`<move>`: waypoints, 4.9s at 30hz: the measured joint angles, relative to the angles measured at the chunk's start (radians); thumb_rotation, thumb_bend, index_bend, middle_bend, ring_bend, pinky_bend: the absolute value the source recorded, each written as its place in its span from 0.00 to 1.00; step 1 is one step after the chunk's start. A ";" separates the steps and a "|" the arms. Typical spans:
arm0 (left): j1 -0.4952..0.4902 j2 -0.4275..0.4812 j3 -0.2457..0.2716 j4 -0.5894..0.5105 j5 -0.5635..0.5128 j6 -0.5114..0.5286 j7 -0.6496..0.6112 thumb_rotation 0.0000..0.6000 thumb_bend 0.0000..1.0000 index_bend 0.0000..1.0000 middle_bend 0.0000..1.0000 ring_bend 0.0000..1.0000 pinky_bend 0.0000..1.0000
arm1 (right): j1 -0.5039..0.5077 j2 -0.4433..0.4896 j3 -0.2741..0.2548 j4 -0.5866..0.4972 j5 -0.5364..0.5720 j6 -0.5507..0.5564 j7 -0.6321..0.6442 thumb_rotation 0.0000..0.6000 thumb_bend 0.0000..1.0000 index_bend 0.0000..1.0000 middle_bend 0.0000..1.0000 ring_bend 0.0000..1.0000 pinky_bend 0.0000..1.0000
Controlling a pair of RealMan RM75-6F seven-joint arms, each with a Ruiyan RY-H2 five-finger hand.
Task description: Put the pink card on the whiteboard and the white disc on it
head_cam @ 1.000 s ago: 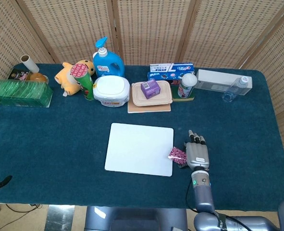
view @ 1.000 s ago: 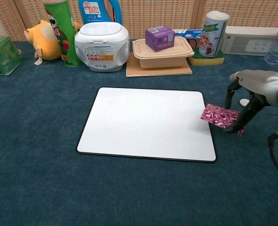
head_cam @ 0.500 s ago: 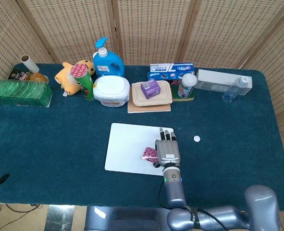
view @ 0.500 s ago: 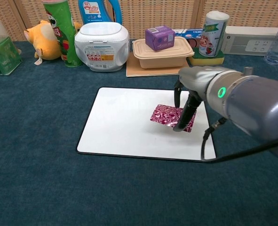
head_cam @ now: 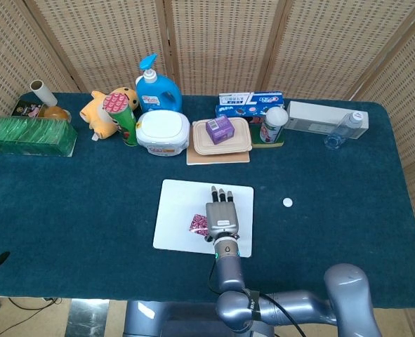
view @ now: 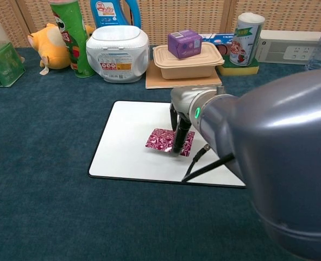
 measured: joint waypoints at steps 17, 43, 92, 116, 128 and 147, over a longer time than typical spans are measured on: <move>0.017 -0.001 -0.001 0.011 0.016 0.037 -0.024 1.00 0.07 0.00 0.00 0.00 0.00 | 0.007 0.053 -0.036 -0.035 -0.068 -0.032 0.048 0.97 0.08 0.09 0.00 0.00 0.00; 0.014 -0.017 0.005 -0.007 0.026 0.033 0.049 1.00 0.07 0.00 0.00 0.00 0.00 | -0.209 0.514 -0.231 -0.051 -0.299 -0.322 0.399 0.97 0.15 0.29 0.01 0.00 0.00; 0.010 -0.033 0.010 -0.019 0.028 0.023 0.091 1.00 0.07 0.00 0.00 0.00 0.00 | -0.303 0.496 -0.315 0.318 -0.480 -0.550 0.761 0.97 0.30 0.42 0.03 0.00 0.03; 0.009 -0.036 0.009 -0.022 0.025 0.022 0.102 1.00 0.07 0.00 0.00 0.00 0.00 | -0.287 0.488 -0.315 0.337 -0.432 -0.584 0.752 0.98 0.31 0.46 0.03 0.00 0.03; 0.009 -0.036 0.009 -0.023 0.023 0.020 0.104 1.00 0.07 0.00 0.00 0.00 0.00 | -0.287 0.480 -0.313 0.342 -0.430 -0.587 0.766 1.00 0.35 0.52 0.05 0.00 0.04; 0.005 -0.034 0.010 -0.025 0.021 0.011 0.103 1.00 0.07 0.00 0.00 0.00 0.00 | -0.276 0.517 -0.296 0.227 -0.432 -0.550 0.748 1.00 0.36 0.54 0.06 0.00 0.04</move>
